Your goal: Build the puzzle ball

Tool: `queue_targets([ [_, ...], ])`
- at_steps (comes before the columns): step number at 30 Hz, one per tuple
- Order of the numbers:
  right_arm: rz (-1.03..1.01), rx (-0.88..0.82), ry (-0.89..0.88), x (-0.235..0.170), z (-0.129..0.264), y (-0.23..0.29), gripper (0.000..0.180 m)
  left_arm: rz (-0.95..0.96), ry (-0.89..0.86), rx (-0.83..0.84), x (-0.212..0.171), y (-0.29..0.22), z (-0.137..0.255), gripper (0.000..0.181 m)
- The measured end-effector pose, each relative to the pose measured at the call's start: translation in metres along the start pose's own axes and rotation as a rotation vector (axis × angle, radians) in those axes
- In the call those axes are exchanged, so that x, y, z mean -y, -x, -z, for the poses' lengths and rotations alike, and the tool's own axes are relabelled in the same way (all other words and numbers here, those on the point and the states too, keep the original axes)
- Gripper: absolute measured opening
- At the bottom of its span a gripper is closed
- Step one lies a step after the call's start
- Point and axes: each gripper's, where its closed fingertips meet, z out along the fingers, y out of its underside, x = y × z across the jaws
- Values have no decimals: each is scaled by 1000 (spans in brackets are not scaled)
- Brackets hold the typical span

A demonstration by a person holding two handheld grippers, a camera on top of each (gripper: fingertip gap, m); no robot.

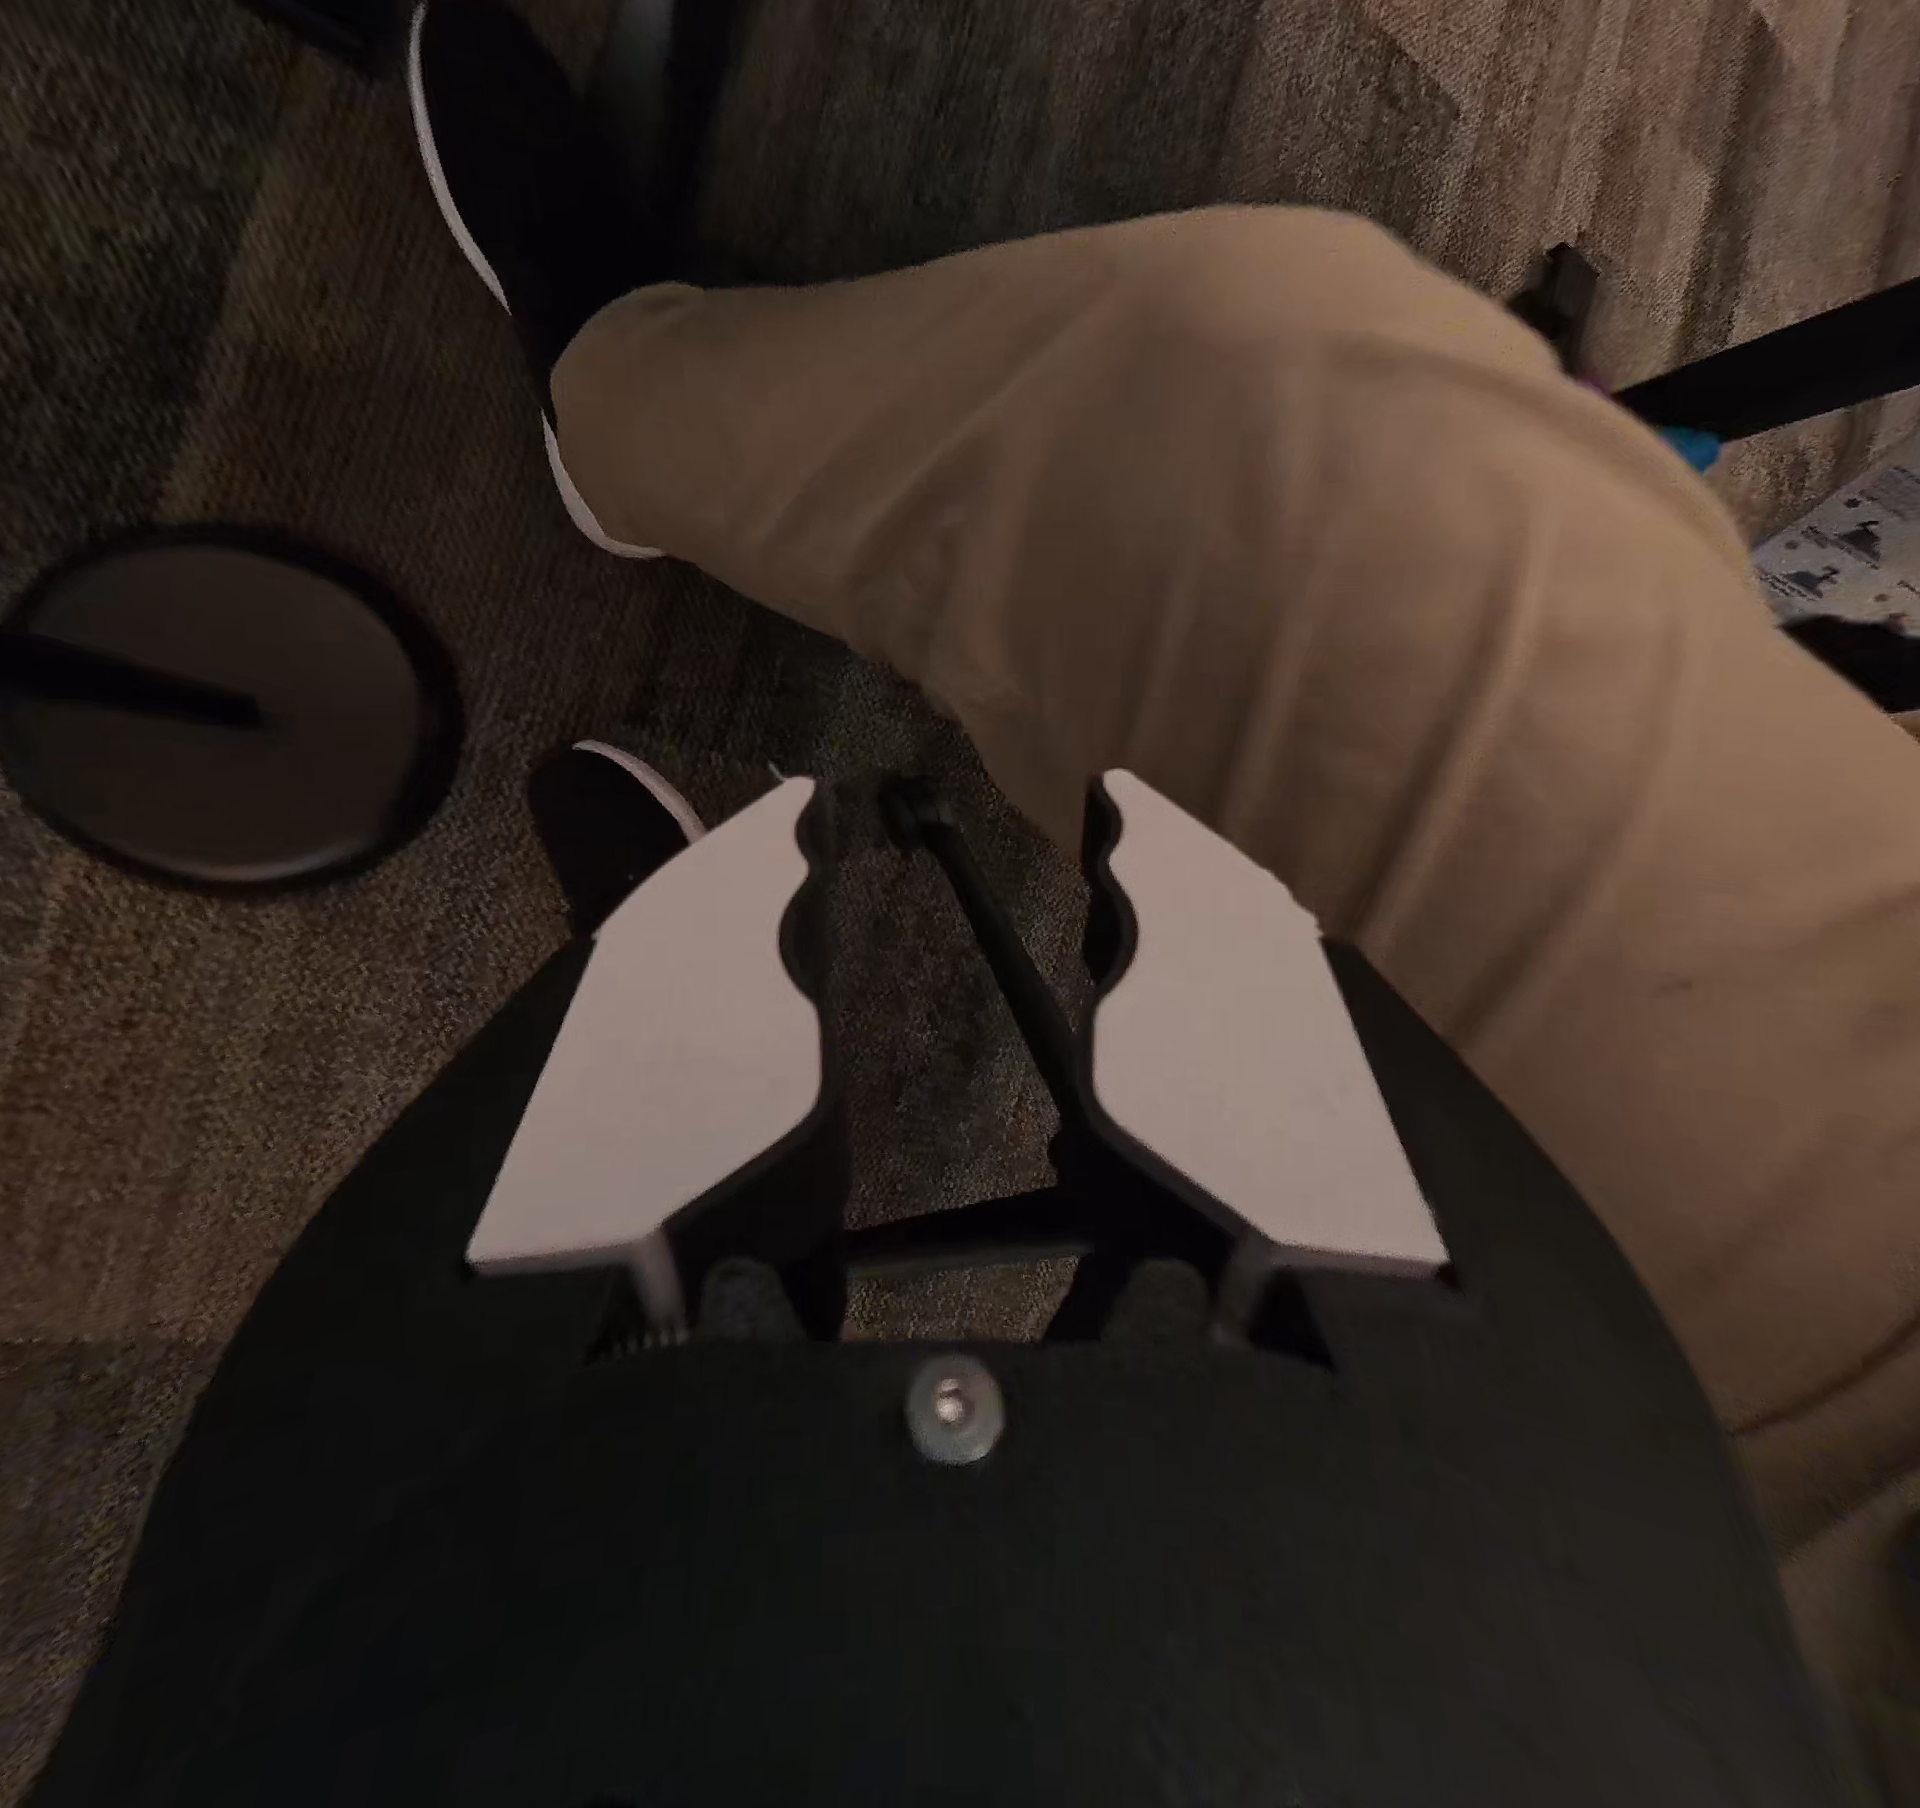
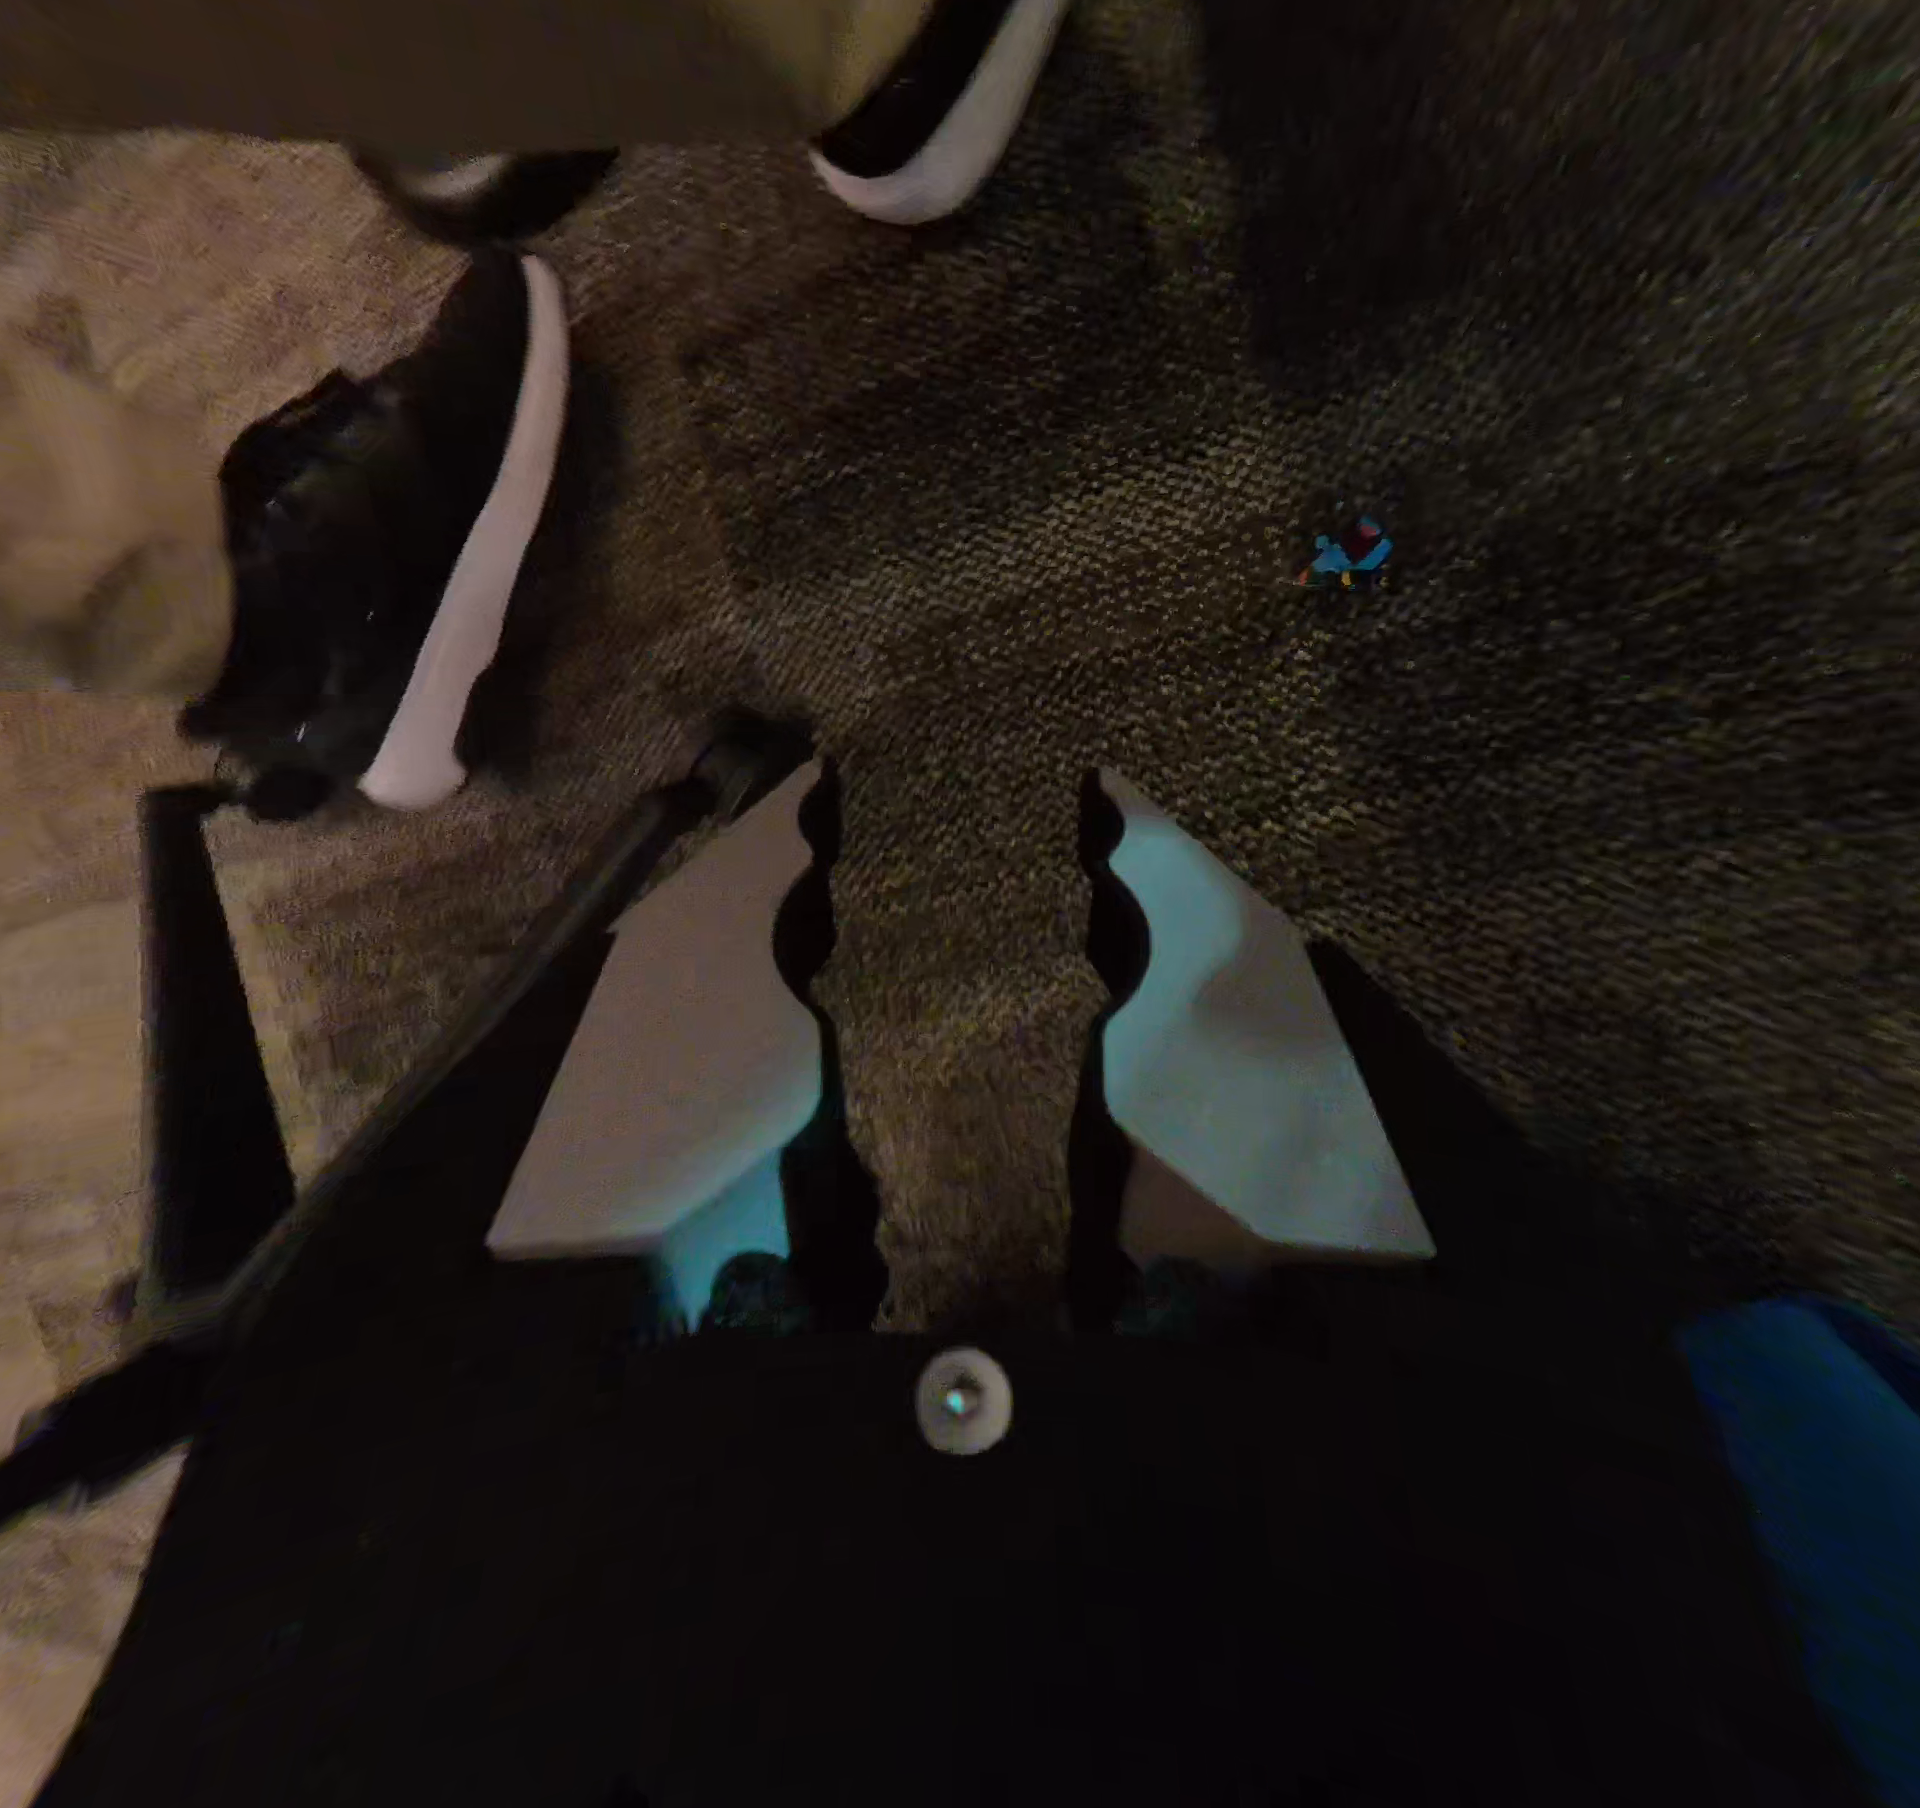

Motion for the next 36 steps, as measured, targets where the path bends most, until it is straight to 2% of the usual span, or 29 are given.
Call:
queue_targets([
  [4, -45, -76, 64, -6, -100, -67, 48, 9, 30, 12, -21, 22, -25, 43],
  [6, -149, -102, 61, -2, -144, -101, 46, 36, 26, 5, -24, 29, -37, 42],
  [8, -286, -147, 88, -6, -183, -135, 51, 53, 51, -10, -26, 34, -47, 42],
  [10, -382, -182, 84, -3, -214, -157, 49, 55, 59, -7, -21, 40, -53, 42],
  [14, -423, -270, 209, -19, -261, -178, 53, 72, 47, -8, -6, 48, -61, 42],
  [17, -434, -402, 227, -25, -264, -193, 23, 64, 54, -10, 0, 50, -67, 43],
  [22, -494, -331, 156, -26, -261, -194, 21, 41, 38, -27, 10, 47, -73, 43],
  [26, -693, -149, 62, -22, -261, -195, 21, 40, 25, -32, 9, 47, -73, 43],
  [31, -777, 25, -75, -8, -239, -178, 21, 64, 3, -47, 7, 46, -72, 43],
  [33, -736, 90, -81, 2, -216, -155, 21, 49, -27, -52, 19, 45, -69, 44],
  [36, -495, 147, -4, 13, -166, -102, 21, 19, -100, -66, 50, 41, -61, 44],
])
